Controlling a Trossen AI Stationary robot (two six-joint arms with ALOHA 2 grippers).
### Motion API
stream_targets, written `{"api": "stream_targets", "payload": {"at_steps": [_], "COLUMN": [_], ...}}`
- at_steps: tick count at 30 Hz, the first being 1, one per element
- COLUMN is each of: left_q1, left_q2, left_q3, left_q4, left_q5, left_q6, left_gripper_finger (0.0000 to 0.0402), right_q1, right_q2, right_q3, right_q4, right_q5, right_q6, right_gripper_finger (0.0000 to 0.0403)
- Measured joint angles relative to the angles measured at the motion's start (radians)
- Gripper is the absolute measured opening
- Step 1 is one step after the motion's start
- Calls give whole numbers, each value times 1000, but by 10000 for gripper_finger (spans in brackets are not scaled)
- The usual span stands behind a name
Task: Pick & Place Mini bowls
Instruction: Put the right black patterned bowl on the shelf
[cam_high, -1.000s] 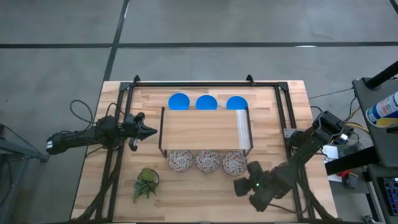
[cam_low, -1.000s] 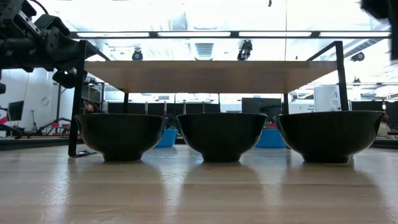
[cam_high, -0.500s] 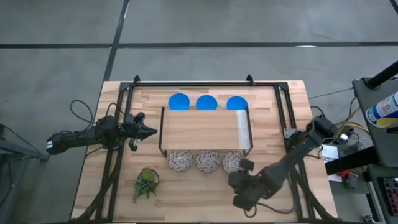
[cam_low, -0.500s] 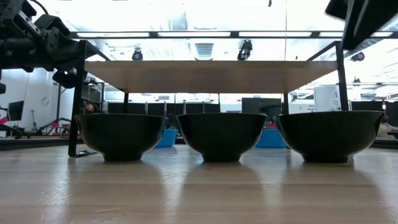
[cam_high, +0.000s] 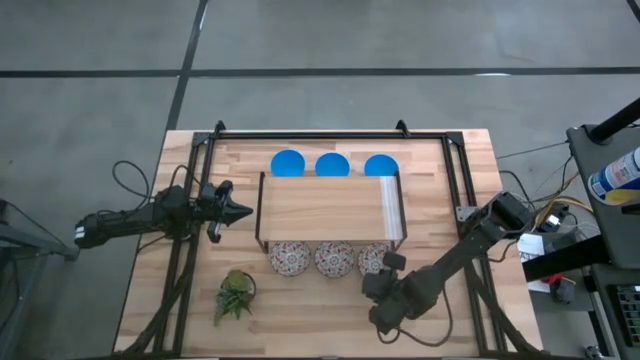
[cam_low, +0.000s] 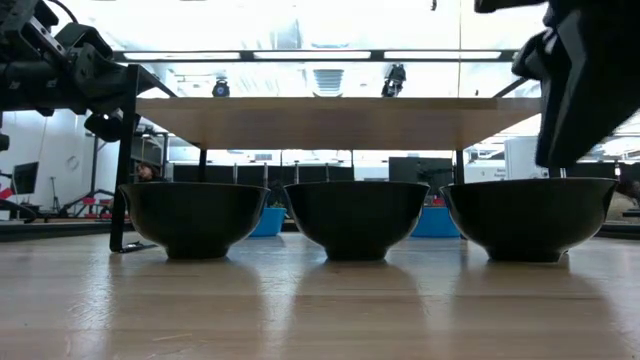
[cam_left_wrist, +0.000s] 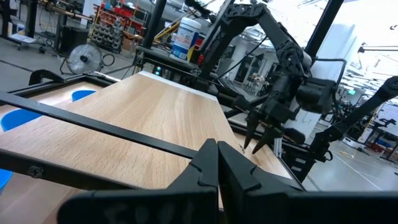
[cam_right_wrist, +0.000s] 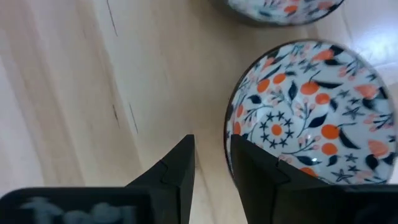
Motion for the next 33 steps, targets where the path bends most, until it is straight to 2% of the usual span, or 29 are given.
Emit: {"api": "stream_targets", "payload": {"at_steps": [9,17,23,33], "left_q1": [0,0,0,0], "left_q2": [3,4,4,5], "left_q3": [0,0,0,0], "left_q4": [1,2,2,3], "left_q5": [0,0,0,0], "left_q6": [0,0,0,0], "left_gripper_finger": [0,0,0,0], "right_q1": [-14,-59,-86,-84], "right_q2": [38,40,53,39], "right_q3": [-3,-12,-10,127], "right_q4": [0,1,0,-5], "right_q5": [-22,-31,-105,-157], "right_q6": [-5,-7,-11,-7], "right_gripper_finger": [91,56,26,12]}}
